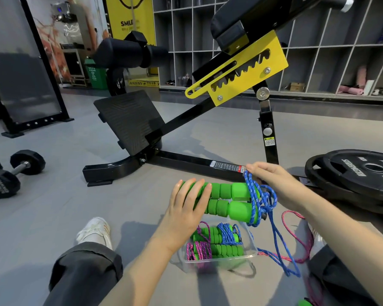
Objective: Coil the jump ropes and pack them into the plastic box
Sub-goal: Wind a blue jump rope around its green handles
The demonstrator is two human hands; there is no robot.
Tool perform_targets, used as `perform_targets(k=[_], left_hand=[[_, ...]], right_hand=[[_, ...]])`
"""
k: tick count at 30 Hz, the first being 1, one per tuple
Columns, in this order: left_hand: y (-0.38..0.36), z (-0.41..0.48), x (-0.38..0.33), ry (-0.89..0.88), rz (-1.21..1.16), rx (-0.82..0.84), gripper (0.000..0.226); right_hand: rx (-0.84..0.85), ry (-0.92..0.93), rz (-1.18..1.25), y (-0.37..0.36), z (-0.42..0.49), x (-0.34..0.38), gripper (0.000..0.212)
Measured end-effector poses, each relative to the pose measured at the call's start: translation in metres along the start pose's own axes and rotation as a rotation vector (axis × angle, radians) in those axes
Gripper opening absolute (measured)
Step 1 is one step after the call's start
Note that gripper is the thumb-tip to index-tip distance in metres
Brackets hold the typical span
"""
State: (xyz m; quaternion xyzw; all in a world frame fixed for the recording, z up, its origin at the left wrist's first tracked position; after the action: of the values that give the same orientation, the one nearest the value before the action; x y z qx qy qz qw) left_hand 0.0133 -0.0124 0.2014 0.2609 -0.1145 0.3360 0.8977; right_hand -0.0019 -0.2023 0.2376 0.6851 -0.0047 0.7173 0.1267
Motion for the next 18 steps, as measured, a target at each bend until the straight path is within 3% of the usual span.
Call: perform_targets(k=[4,6,8,12,18], left_hand=[[0.001,0.003,-0.006,0.027,0.004,-0.028,0.049],[0.000,0.000,-0.002,0.075,0.013,-0.028,0.054],[-0.001,-0.001,0.008,0.138,0.031,-0.016,0.060],[-0.008,-0.006,0.019,0.166,0.097,0.068,0.046],[-0.020,-0.018,0.025,0.165,0.156,0.120,0.044]], right_hand=[[-0.063,-0.046,0.148,-0.017,-0.010,-0.027,0.019],[-0.167,-0.117,0.216,-0.028,-0.014,-0.050,0.050],[-0.217,-0.157,0.284,-0.037,-0.020,-0.070,0.049],[-0.209,-0.149,0.140,-0.050,-0.029,-0.076,0.035],[-0.077,-0.159,-0.141,-0.059,-0.035,-0.073,0.029]])
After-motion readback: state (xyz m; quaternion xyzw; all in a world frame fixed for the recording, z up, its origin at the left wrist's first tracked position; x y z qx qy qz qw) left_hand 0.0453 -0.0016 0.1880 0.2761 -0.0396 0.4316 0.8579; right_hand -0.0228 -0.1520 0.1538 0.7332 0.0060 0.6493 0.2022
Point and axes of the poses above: each hand's wrist, its own z-axis towards the middle knuckle, its own y-axis out of the back of the hand, x = y × z, the point moved 8 cm from there along z, towards the middle knuckle, and after that the axes turned 4 degrees about -y, right-handed, at the moved point
